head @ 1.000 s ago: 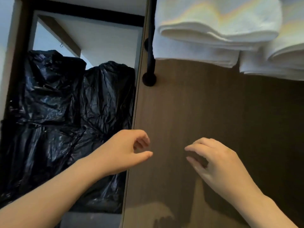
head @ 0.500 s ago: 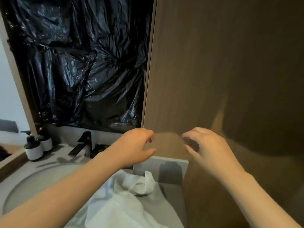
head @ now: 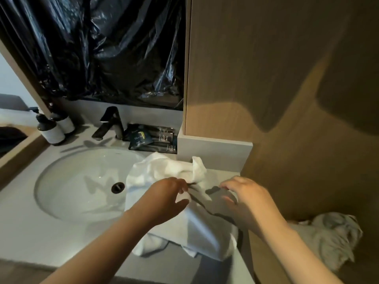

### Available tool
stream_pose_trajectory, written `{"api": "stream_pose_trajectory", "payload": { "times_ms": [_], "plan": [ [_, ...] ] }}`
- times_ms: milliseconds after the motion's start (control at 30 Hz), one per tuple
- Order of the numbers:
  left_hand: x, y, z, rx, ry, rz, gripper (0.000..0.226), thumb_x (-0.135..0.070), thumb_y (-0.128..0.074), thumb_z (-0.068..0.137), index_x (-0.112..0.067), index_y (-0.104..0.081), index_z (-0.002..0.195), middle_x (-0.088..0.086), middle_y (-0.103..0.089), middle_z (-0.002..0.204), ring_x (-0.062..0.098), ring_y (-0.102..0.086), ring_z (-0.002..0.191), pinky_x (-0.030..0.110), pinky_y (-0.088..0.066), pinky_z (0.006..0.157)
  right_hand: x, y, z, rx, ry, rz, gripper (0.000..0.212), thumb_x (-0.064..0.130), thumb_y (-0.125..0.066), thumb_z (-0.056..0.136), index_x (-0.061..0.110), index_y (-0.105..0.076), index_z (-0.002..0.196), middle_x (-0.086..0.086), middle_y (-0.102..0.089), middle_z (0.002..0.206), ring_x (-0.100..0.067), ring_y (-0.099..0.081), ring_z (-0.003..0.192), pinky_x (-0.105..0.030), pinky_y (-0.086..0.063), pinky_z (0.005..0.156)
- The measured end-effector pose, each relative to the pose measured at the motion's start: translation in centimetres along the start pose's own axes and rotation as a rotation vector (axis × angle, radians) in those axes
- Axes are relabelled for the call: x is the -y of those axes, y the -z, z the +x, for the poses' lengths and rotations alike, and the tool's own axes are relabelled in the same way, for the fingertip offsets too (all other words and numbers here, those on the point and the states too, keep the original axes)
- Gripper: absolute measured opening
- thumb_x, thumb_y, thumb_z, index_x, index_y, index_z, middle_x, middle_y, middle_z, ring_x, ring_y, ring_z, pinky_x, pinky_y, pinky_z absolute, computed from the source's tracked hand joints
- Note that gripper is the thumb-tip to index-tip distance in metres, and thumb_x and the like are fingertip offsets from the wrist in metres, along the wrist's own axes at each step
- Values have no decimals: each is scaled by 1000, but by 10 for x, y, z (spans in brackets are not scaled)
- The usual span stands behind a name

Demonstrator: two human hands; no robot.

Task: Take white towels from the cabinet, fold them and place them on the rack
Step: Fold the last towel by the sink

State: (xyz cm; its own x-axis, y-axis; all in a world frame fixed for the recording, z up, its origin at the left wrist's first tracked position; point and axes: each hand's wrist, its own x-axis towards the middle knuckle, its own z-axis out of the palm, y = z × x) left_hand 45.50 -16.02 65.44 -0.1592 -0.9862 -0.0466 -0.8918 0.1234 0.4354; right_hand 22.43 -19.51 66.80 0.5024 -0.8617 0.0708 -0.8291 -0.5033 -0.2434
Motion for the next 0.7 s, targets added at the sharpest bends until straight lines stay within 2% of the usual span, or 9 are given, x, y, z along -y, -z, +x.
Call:
{"api": "stream_pose_trajectory", "payload": {
  "times_ms": [100,267,333,467,567,633,700],
  "plan": [
    [9,-19,-11,23,62,-41,27,-40,-63,88,-28,-62,112,-15,-64,106,4,-60,96,14,-44,79,0,-24,-10,34,-28,55,18,28,-61,89,26,-68,105,7,-64,98,-16,-61,87,-29,-49,68],
    [16,-46,-28,58,112,-78,25,-42,-60,90,-31,-60,112,-17,-61,107,1,-57,94,9,-38,74,-3,-54,-22,106,-114,194,22,34,-61,90,28,-66,111,10,-64,103,-8,-60,90,-22,-48,77],
    [17,-55,-33,83,120,-84,25,-41,-60,90,-32,-59,113,-18,-61,108,1,-56,95,9,-39,76,-3,-62,-25,136,-150,252,23,35,-60,91,29,-66,112,11,-64,104,-6,-59,92,-21,-47,77],
    [21,-66,-38,104,151,-132,24,-40,-62,90,-34,-59,113,-19,-59,109,-1,-55,95,10,-43,81,-3,-76,-35,162,-194,313,18,32,-60,91,32,-65,108,16,-62,100,0,-58,87,-7,-38,67],
    [24,-70,-41,115,162,-152,23,-38,-61,90,-33,-59,113,-17,-59,110,1,-55,97,15,-46,88,-3,-83,-43,177,-210,312,24,31,-63,90,30,-65,115,16,-62,103,-1,-59,91,-3,-37,66],
    [26,-72,-41,119,161,-148,23,-38,-60,91,-32,-60,113,-15,-59,110,2,-56,98,17,-47,89,-2,-85,-46,165,-211,313,27,29,-65,89,26,-66,116,13,-65,105,-4,-61,93,-6,-42,70],
    [27,-73,-41,118,158,-143,23,-38,-60,91,-31,-60,113,-15,-59,110,3,-56,98,18,-47,90,-2,-86,-45,163,-205,310,28,29,-66,89,25,-67,116,9,-67,106,-9,-62,93,-20,-51,76]
  ]
}}
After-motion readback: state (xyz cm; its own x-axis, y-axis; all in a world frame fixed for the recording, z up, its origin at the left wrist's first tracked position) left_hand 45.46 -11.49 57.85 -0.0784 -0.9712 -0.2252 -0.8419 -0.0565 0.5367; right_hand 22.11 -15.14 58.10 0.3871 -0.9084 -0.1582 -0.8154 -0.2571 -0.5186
